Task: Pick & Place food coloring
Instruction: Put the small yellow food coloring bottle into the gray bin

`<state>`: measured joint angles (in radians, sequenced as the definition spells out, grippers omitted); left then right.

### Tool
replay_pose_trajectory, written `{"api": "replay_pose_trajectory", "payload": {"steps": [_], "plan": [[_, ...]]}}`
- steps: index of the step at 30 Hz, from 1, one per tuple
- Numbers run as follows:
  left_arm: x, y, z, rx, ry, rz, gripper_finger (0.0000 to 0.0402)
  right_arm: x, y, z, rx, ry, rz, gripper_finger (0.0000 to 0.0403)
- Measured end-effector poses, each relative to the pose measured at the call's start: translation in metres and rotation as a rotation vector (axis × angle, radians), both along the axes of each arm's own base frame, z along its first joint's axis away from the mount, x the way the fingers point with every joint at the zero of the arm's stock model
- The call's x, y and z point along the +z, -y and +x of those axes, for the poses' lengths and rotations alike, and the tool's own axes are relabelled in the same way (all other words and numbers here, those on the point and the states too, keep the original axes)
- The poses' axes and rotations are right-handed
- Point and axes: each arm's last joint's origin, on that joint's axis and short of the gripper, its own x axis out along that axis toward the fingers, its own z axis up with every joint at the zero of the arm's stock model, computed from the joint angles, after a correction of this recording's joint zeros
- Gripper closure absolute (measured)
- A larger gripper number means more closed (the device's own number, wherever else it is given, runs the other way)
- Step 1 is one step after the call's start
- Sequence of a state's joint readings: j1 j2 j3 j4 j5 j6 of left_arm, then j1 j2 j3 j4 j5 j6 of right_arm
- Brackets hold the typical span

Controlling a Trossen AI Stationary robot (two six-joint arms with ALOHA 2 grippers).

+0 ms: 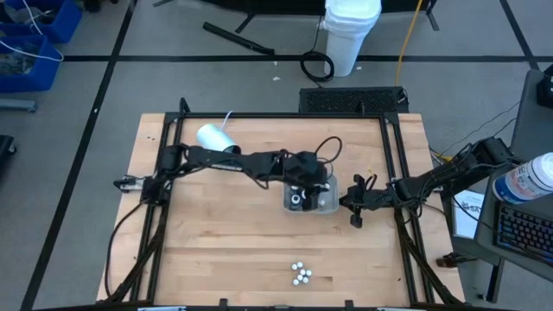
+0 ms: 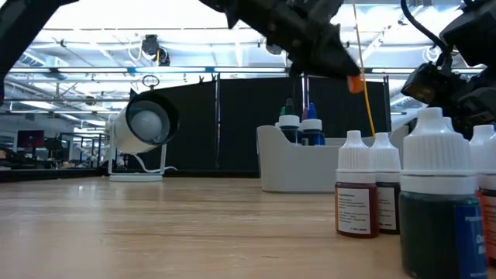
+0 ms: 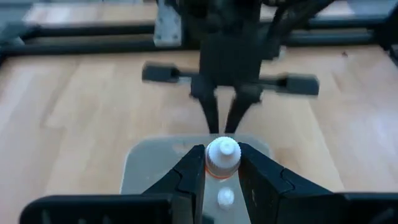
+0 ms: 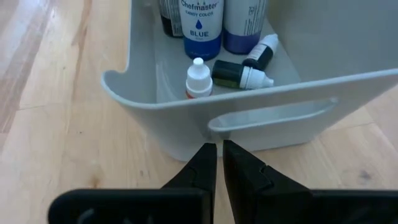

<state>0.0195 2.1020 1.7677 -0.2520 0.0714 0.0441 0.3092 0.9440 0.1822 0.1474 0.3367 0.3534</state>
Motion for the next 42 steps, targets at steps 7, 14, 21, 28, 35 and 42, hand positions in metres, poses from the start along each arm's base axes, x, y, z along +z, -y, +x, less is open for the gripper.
{"api": "replay_pose_trajectory", "payload": {"steps": [7,14,21,28,35,42], "plan": [[0.005,-0.018,0.023,0.038,-0.057,0.039,0.0328,0.0,0.0,0.0,0.005,0.005,-0.013,0.038],[-0.01,0.005,0.026,0.061,-0.146,0.078,0.0322,0.0,0.0,-0.001,-0.001,-0.006,-0.008,0.038],[-0.015,0.045,0.028,0.29,-0.056,0.106,0.0324,-0.003,0.001,-0.002,-0.01,-0.004,0.004,0.038],[-0.011,0.078,0.023,0.53,0.035,0.082,0.0324,-0.009,0.002,-0.006,-0.021,-0.02,0.01,0.038],[-0.021,0.09,0.015,0.655,0.01,0.069,0.0324,-0.008,0.003,-0.006,-0.039,-0.002,0.0,0.038],[-0.045,0.101,0.019,0.672,-0.018,0.036,0.0325,-0.008,0.003,-0.005,-0.037,0.002,0.0,0.038]]}}
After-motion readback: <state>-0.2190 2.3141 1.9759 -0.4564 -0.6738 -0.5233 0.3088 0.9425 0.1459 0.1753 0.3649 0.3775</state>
